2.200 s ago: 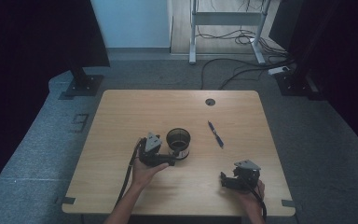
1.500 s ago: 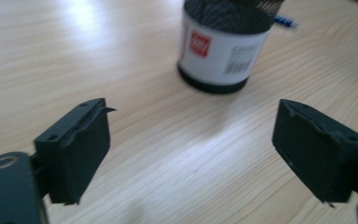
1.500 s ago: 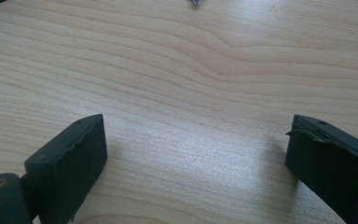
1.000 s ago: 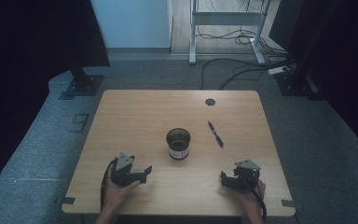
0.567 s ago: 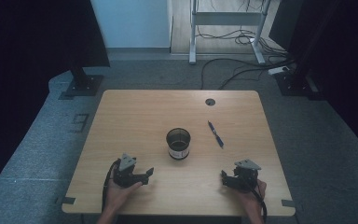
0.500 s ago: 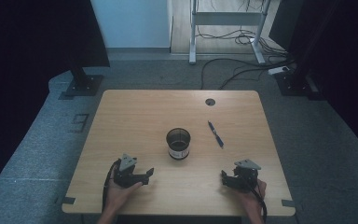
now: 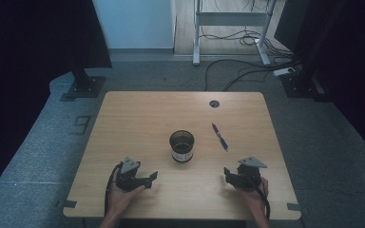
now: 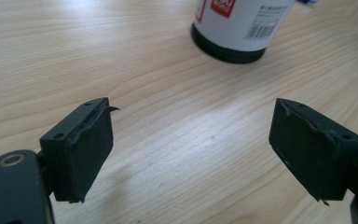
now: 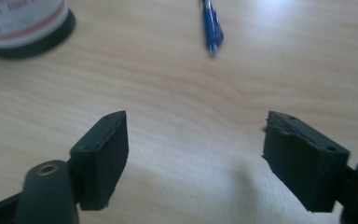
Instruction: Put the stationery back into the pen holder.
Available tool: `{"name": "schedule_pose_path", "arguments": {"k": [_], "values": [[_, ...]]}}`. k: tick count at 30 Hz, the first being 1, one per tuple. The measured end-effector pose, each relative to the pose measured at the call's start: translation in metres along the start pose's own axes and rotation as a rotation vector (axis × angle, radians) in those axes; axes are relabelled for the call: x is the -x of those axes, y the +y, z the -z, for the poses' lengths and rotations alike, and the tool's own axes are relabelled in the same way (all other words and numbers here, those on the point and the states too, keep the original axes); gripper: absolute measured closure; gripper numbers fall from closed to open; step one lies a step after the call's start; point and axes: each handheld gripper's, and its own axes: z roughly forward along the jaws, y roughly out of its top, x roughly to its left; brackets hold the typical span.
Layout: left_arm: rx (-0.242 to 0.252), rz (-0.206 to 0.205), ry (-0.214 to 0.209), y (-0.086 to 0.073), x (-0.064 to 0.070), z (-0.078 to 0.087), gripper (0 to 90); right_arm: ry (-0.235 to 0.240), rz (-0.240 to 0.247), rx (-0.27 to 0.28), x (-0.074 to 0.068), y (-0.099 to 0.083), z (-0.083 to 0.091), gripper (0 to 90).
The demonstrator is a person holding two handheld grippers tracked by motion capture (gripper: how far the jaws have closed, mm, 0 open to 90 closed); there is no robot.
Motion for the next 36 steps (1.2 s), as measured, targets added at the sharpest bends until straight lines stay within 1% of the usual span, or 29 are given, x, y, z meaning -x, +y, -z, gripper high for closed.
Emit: {"name": "schedule_pose_path", "arguments": {"k": [2, 5, 8, 9, 10, 13, 15, 16, 17, 18, 19, 20, 21, 23, 24, 26, 30, 32, 36], "values": [[0.008, -0.001, -0.002, 0.0, -0.001, 0.001, 13.9, 0.002, 0.01, 0.002, 0.0, 0.006, -0.002, 23.0], [0.007, -0.002, 0.002, 0.0, -0.002, 0.001, 14.0, -0.003, 0.018, 0.003, 0.001, 0.016, -0.004, 23.7], [-0.002, -0.001, 0.01, -0.001, -0.003, 0.0, 14.2, -0.002, 0.016, 0.011, 0.001, 0.028, -0.006, 24.1], [-0.002, -0.001, 0.01, -0.001, -0.003, 0.0, 14.1, -0.002, 0.016, 0.011, 0.001, 0.028, -0.006, 24.1], [-0.008, 0.001, 0.01, -0.001, -0.004, 0.0, 14.2, 0.0, 0.018, 0.013, 0.001, 0.034, -0.009, 24.1], [-0.011, 0.001, 0.01, -0.002, -0.004, -0.001, 14.2, 0.008, 0.017, 0.015, 0.0, 0.041, -0.013, 24.3], [-0.012, 0.0, 0.009, -0.002, -0.004, -0.001, 14.3, 0.021, 0.025, 0.015, -0.004, 0.05, -0.018, 24.6], [-0.016, -0.001, 0.005, -0.002, -0.004, -0.002, 14.3, 0.021, 0.025, 0.015, -0.004, 0.05, -0.018, 24.6], [-0.016, 0.012, -0.023, -0.002, -0.003, -0.002, 14.4, 0.029, 0.026, 0.012, -0.007, 0.054, -0.021, 25.2], [-0.016, 0.012, -0.023, -0.002, -0.003, -0.002, 14.3, 0.029, 0.026, 0.012, -0.007, 0.054, -0.021, 25.2], [-0.011, 0.025, -0.047, -0.002, -0.003, -0.002, 14.3, 0.031, 0.03, 0.011, -0.008, 0.056, -0.023, 25.5], [-0.01, 0.022, -0.045, -0.001, -0.002, -0.002, 14.3, 0.03, 0.036, 0.011, -0.01, 0.059, -0.025, 25.7], [-0.011, 0.011, -0.039, -0.001, -0.001, -0.001, 14.3, 0.041, 0.035, 0.009, -0.012, 0.064, -0.028, 26.2], [-0.011, 0.014, -0.043, -0.001, -0.002, -0.001, 14.3, 0.046, 0.031, 0.01, -0.012, 0.065, -0.029, 26.3], [-0.01, 0.014, -0.041, -0.001, -0.002, -0.001, 14.3, 0.055, 0.026, 0.01, -0.012, 0.07, -0.032, 26.7], [-0.011, 0.015, -0.042, -0.001, -0.002, -0.001, 14.4, 0.057, 0.026, 0.01, -0.013, 0.073, -0.033, 26.8], [-0.018, 0.01, -0.042, -0.002, -0.002, -0.002, 14.4, 0.074, 0.027, 0.017, -0.014, 0.082, -0.037, 29.7], [-0.017, 0.01, -0.044, -0.002, -0.001, -0.002, 14.4, 0.075, 0.026, 0.013, -0.014, 0.088, -0.041, 30.0], [-0.025, 0.008, -0.054, -0.001, -0.001, -0.002, 14.5, 0.069, 0.022, 0.009, -0.013, 0.094, -0.047, 30.8]]}}
